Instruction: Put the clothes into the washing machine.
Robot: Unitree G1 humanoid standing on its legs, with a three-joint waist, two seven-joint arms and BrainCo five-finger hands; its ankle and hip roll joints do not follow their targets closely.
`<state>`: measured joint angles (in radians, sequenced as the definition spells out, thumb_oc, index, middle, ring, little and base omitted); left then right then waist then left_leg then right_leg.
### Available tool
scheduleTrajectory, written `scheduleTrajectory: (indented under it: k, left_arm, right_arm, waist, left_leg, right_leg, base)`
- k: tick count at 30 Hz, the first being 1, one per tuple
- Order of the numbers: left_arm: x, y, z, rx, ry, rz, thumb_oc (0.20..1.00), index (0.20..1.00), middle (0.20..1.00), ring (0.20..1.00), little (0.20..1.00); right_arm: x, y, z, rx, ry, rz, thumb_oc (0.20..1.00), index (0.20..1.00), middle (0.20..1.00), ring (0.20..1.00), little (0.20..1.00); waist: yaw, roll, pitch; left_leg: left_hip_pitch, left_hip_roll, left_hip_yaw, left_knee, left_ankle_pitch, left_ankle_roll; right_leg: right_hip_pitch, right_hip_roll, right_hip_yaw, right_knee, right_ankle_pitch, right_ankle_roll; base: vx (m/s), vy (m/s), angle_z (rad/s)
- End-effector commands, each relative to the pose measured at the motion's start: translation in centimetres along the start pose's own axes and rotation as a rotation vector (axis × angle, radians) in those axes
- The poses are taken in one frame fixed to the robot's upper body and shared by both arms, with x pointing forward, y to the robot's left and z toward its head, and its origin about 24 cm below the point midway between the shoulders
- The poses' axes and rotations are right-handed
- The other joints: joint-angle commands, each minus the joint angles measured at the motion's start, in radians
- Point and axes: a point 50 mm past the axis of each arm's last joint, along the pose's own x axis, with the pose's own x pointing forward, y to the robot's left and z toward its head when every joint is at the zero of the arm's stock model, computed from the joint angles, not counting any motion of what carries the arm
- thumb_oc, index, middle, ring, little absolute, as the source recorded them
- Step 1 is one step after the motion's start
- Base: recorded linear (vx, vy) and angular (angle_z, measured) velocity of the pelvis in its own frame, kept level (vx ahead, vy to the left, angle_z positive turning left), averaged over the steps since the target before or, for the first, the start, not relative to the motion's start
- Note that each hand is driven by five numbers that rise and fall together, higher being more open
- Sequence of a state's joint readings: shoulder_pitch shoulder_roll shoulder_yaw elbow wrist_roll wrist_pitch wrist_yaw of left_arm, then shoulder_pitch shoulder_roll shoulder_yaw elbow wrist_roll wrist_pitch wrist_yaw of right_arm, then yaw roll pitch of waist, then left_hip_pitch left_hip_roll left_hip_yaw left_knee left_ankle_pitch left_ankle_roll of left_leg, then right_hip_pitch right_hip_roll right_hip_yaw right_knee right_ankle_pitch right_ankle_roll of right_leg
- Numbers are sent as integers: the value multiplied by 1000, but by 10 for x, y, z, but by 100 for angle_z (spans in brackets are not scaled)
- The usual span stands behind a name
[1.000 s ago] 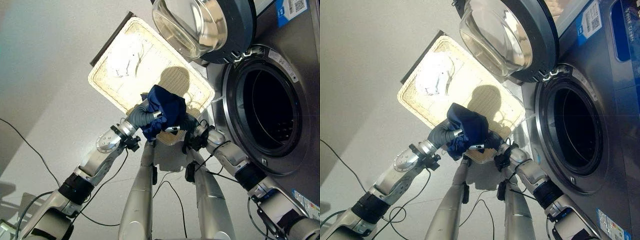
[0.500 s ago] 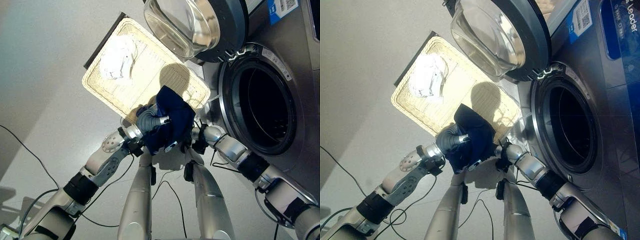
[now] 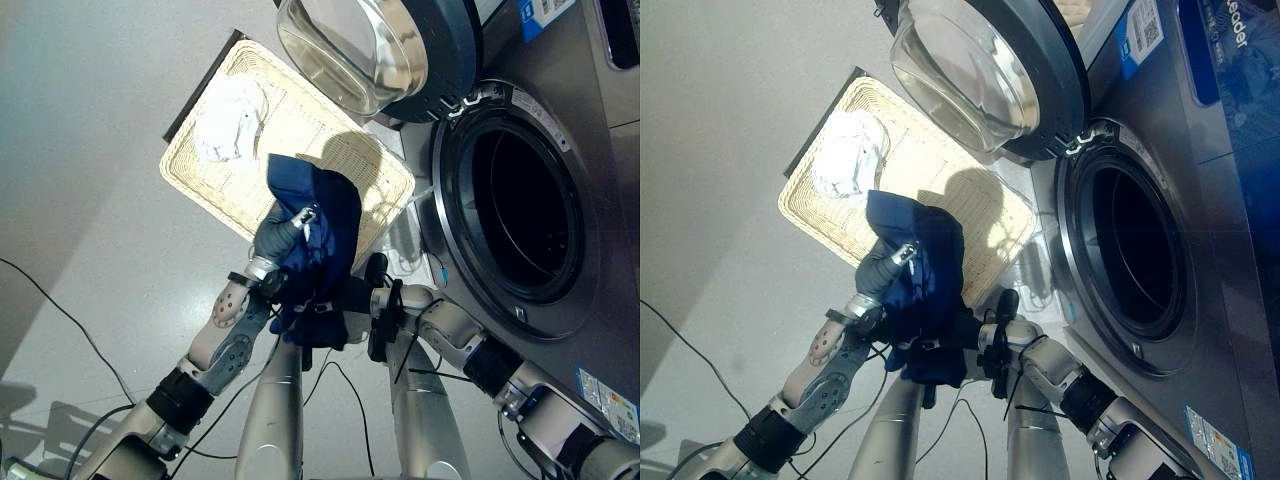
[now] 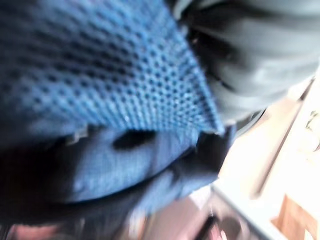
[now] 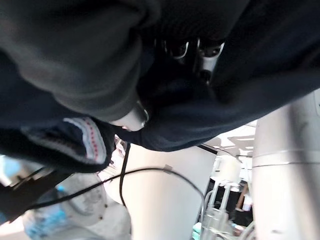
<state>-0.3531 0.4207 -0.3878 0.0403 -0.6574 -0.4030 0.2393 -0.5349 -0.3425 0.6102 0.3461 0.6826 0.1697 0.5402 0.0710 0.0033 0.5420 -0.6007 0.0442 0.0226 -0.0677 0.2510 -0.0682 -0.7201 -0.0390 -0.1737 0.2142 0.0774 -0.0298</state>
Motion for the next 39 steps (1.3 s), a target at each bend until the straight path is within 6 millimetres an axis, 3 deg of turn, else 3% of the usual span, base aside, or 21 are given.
scheduleTrajectory:
  k: [1,3,4,8,10,12,15,20,21,22,23,24,25,27,28,30,31,36,37,38,39]
  left_arm:
    - [3,15,18,134,-143,211,1000,1000,1000,1000,1000]
    - [3,22,16,207,-129,280,1000,1000,1000,1000,1000]
    - [4,40,11,342,-77,389,1000,1000,1000,1000,1000]
    - [5,76,1,619,40,533,1000,1000,1000,1000,1000]
    - [6,88,-2,647,102,565,1000,1000,1000,1000,1000]
    - [3,101,-8,627,176,591,1000,1000,1000,1000,1000]
    - [-12,115,-28,443,294,661,1000,1000,1000,1000,1000]
    - [-28,128,-39,388,345,712,1000,1000,1000,1000,1000]
    - [-32,132,-39,399,351,716,1000,1000,1000,1000,1000]
    - [-31,133,-38,400,346,716,1000,1000,1000,1000,1000]
    - [-34,135,-38,400,349,713,1000,1000,1000,1000,1000]
    - [-37,136,-40,405,358,710,1000,1000,1000,1000,1000]
    - [-42,138,-42,421,373,700,1000,1000,1000,1000,1000]
    - [-44,138,-43,428,387,692,1000,1000,1000,1000,1000]
    - [-47,138,-45,443,415,677,1000,1000,1000,1000,1000]
    - [-46,138,-44,451,425,663,1000,1000,1000,1000,1000]
    - [-47,138,-46,461,442,651,1000,1000,1000,1000,1000]
    - [-52,132,-56,475,495,586,1000,1000,1000,1000,1000]
    - [-52,128,-61,483,512,562,1000,1000,1000,1000,1000]
    - [-53,128,-62,483,513,557,1000,1000,1000,1000,1000]
    - [-53,121,-68,475,535,516,1000,1000,1000,1000,1000]
  right_arm:
    - [9,12,1,230,-153,17,200,200,200,200,200]
    - [6,7,0,285,-178,-15,200,200,200,200,200]
    - [-2,-3,-1,451,-248,-60,200,200,200,200,200]
    - [-22,-29,0,696,-414,-166,200,200,200,200,200]
    - [-35,-42,7,783,-529,-222,200,200,200,200,200]
    - [-51,-56,12,886,-666,-263,200,200,200,200,200]
    - [-88,-85,22,1160,-1060,-370,200,200,200,200,200]
    - [-152,-113,51,1159,-1497,-708,200,200,200,200,200]
    - [-180,-117,63,1152,-1647,-817,200,200,200,200,200]
    - [-184,-118,67,1150,-1668,-821,200,200,200,200,200]
    - [-212,-119,74,1130,-1828,-932,200,200,200,200,200]
    - [-226,-117,79,1120,-1923,-961,200,200,200,200,200]
    - [-269,-110,77,1083,-2203,-1156,200,200,200,200,200]
    - [-291,-100,80,1057,-2372,-1245,200,200,200,200,200]
    - [-320,-83,90,955,-2537,-1388,200,200,200,200,200]
    - [-334,-71,101,930,-2644,-1414,200,200,200,200,200]
    - [-346,-61,114,-873,2631,1382,200,200,200,200,200]
    - [-345,-55,131,-1000,2604,1305,200,200,200,200,200]
    - [-336,-63,135,-1115,2646,1252,511,511,511,511,511]
    - [-333,-66,135,1137,-2643,-1231,564,564,564,564,564]
    - [-309,-94,139,1212,-2436,-1011,1000,1000,1000,1000,1000]
  waist:
    - [-19,4,-22]
    - [-20,4,-22]
    - [-26,6,-22]
    - [-42,14,-22]
    - [-49,17,-22]
    - [-58,19,-22]
    - [-75,19,-22]
    - [-88,21,-22]
    - [-88,21,-22]
    - [-88,20,-22]
    - [-87,20,-22]
    - [-87,20,-22]
    - [-85,19,-22]
    - [-87,22,-22]
    - [-85,26,-22]
    - [-84,30,-22]
    - [-84,33,-22]
    - [-82,47,-22]
    - [-80,54,-22]
    - [-80,57,-22]
    - [-76,70,-22]
  left_leg:
    - [-13,-95,5,20,-44,11]
    - [-13,-96,6,24,-46,10]
    - [-14,-93,14,33,-48,7]
    - [-4,-86,31,38,-51,1]
    - [-3,-82,41,39,-51,-2]
    - [-1,-79,50,40,-52,-5]
    - [9,-73,68,37,-60,-5]
    - [17,-68,77,31,-71,-7]
    - [20,-67,77,31,-76,-7]
    - [11,-68,78,32,-71,-6]
    - [15,-67,77,33,-75,-6]
    - [25,-66,75,33,-85,-7]
    - [32,-67,69,36,-95,-3]
    - [31,-68,68,36,-93,-2]
    - [43,-70,62,35,-102,-1]
    - [28,-74,57,41,-96,3]
    - [26,-78,53,45,-96,5]
    - [20,-88,47,57,-96,11]
    - [19,-92,48,60,-95,14]
    - [18,-93,48,61,-95,14]
    - [29,-97,51,62,-101,17]
  right_leg:
    - [80,-4,-11,-212,138,111]
    - [80,-4,-12,-210,137,112]
    - [78,-4,-10,-202,135,112]
    - [80,-4,-2,-189,132,116]
    - [78,-3,2,-186,132,117]
    - [77,-3,7,-183,132,121]
    - [78,2,18,-178,129,127]
    - [78,9,37,-180,128,128]
    - [82,9,39,-181,124,127]
    - [73,8,39,-181,131,126]
    - [78,8,40,-181,129,125]
    - [88,8,40,-180,121,127]
    - [96,9,40,-176,113,125]
    - [94,11,43,-174,117,122]
    - [105,11,44,-172,108,123]
    - [91,10,45,-170,118,121]
    - [89,8,45,-168,119,121]
    - [92,0,43,-170,119,120]
    - [93,-4,42,-172,120,118]
    - [92,-4,43,-171,120,118]
    - [103,-10,41,-172,113,119]
  base:
    - [1,-30,-1]
    - [0,0,0]
    - [0,0,0]
    - [13,16,1]
    - [28,53,-3]
    - [33,45,-3]
    - [41,39,-6]
    - [49,22,-9]
    - [0,0,0]
    - [28,3,-6]
    - [32,0,-8]
    - [72,3,-10]
    - [69,7,-11]
    - [29,1,-5]
    - [1,-11,4]
    - [9,-8,2]
    - [0,0,0]
    - [8,5,-3]
    - [19,13,-14]
    - [49,29,-15]
    - [19,24,-7]
